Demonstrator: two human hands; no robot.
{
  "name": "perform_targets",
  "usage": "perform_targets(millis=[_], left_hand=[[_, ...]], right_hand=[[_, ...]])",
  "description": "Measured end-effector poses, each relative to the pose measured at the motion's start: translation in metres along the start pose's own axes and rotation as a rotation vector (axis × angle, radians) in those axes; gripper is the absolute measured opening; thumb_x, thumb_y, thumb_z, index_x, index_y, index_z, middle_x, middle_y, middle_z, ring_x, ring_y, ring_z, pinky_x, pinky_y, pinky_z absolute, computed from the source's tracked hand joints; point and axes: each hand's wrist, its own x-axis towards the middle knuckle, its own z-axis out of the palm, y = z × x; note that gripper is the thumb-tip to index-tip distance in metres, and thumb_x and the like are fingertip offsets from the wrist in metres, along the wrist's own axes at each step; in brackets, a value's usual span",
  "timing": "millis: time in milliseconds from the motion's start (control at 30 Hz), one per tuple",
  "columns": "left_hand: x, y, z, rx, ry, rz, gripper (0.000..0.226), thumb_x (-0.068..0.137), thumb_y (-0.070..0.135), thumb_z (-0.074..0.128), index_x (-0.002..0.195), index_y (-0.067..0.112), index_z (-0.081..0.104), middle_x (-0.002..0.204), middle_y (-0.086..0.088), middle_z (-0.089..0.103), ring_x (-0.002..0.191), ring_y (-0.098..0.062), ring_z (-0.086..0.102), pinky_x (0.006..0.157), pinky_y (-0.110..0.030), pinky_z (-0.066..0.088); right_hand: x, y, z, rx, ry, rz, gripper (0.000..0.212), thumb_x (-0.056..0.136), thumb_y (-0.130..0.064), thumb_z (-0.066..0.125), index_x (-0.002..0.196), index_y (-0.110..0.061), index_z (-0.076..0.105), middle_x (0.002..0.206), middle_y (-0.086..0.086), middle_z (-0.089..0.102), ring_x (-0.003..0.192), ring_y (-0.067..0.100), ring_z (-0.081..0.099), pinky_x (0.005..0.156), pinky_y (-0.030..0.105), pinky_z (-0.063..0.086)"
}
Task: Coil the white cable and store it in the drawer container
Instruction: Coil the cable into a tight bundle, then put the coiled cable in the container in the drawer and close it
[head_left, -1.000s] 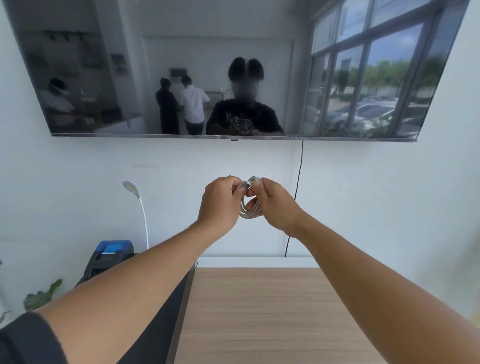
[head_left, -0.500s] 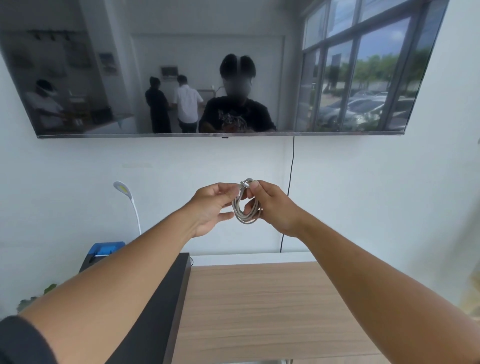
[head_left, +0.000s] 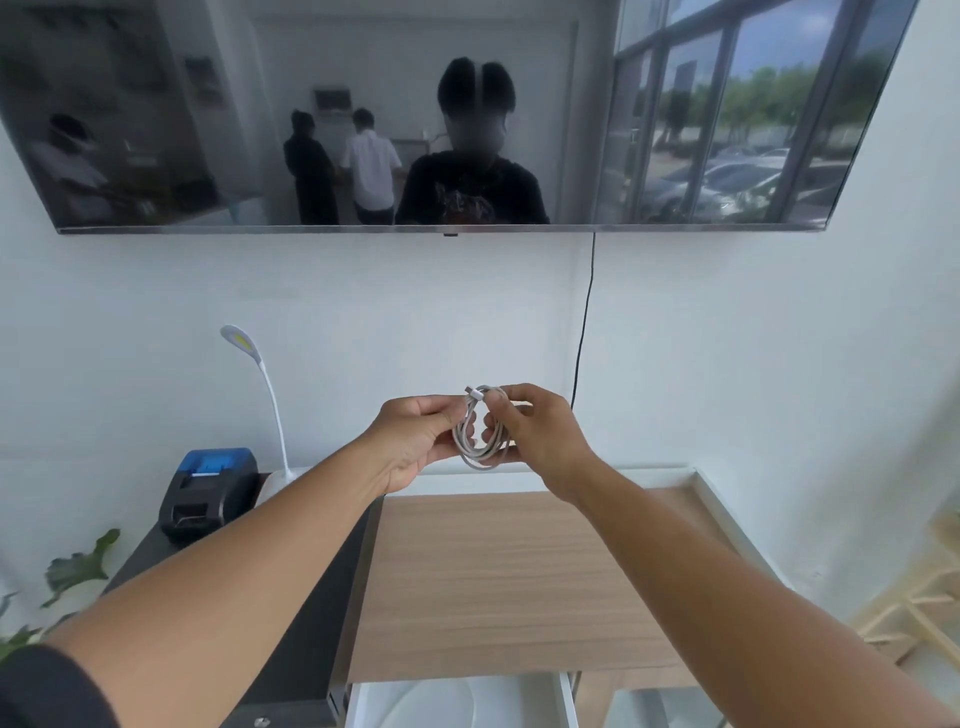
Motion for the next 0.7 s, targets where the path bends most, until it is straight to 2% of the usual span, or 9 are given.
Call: perform_targets(millis=[133, 233, 300, 400, 533, 700], left_hand=[[-0.007, -0.034, -0.006, -0.042, 0.086, -0.06, 0.022, 0.091, 0.008, 0.071, 0.11, -0.003, 0.072, 0.097, -0.02, 0.073, 0.081, -0.027, 0.07, 0.071, -0.039, 0.064], [-0.015, -0.069, -0.01, -0.054, 0.147, -0.124, 0.02, 0.092, 0.009, 0.071, 0.11, 0.0, 0.071, 0.095, -0.019, 0.072, 0.076, -0.026, 0.069, 0.083, -0.047, 0.061], [-0.019, -0.095, -0.013, -0.063, 0.18, -0.178, 0.017, 0.092, 0.007, 0.071, 0.108, 0.001, 0.07, 0.091, -0.017, 0.073, 0.075, -0.027, 0.069, 0.085, -0.049, 0.06], [-0.027, -0.134, -0.019, -0.054, 0.224, -0.254, 0.014, 0.092, 0.005, 0.07, 0.105, 0.001, 0.069, 0.089, -0.017, 0.073, 0.074, -0.028, 0.069, 0.075, -0.046, 0.061], [-0.037, -0.182, -0.03, -0.03, 0.257, -0.348, 0.007, 0.091, 0.004, 0.071, 0.098, 0.004, 0.068, 0.09, -0.018, 0.074, 0.073, -0.028, 0.072, 0.059, -0.038, 0.063], [-0.055, -0.24, -0.038, 0.0, 0.289, -0.473, 0.006, 0.091, 0.003, 0.071, 0.096, 0.002, 0.068, 0.092, -0.021, 0.074, 0.075, -0.03, 0.072, 0.057, -0.037, 0.063]], right_hand=[[-0.009, 0.029, -0.003, -0.021, 0.021, 0.077, 0.031, 0.086, -0.036, 0.083, 0.105, -0.013, 0.076, 0.088, 0.017, 0.076, 0.074, 0.027, 0.075, 0.063, 0.046, 0.064], [-0.022, 0.059, -0.004, -0.112, 0.015, 0.162, 0.028, 0.086, -0.042, 0.081, 0.103, -0.02, 0.078, 0.09, 0.009, 0.078, 0.076, 0.02, 0.076, 0.059, 0.041, 0.064], [-0.031, 0.081, -0.004, -0.151, 0.006, 0.227, 0.023, 0.09, -0.038, 0.078, 0.105, -0.02, 0.078, 0.092, 0.008, 0.078, 0.076, 0.019, 0.075, 0.058, 0.041, 0.064], [-0.046, 0.117, -0.003, -0.195, -0.012, 0.322, 0.024, 0.096, -0.025, 0.072, 0.117, -0.014, 0.074, 0.097, 0.011, 0.077, 0.078, 0.023, 0.076, 0.062, 0.043, 0.065], [-0.07, 0.161, 0.001, -0.188, -0.005, 0.422, 0.032, 0.095, -0.022, 0.073, 0.126, -0.012, 0.07, 0.1, 0.015, 0.077, 0.082, 0.03, 0.079, 0.062, 0.043, 0.065], [-0.1, 0.213, 0.002, -0.196, 0.01, 0.556, 0.031, 0.095, -0.017, 0.073, 0.125, -0.012, 0.07, 0.099, 0.015, 0.078, 0.077, 0.029, 0.078, 0.069, 0.05, 0.066]])
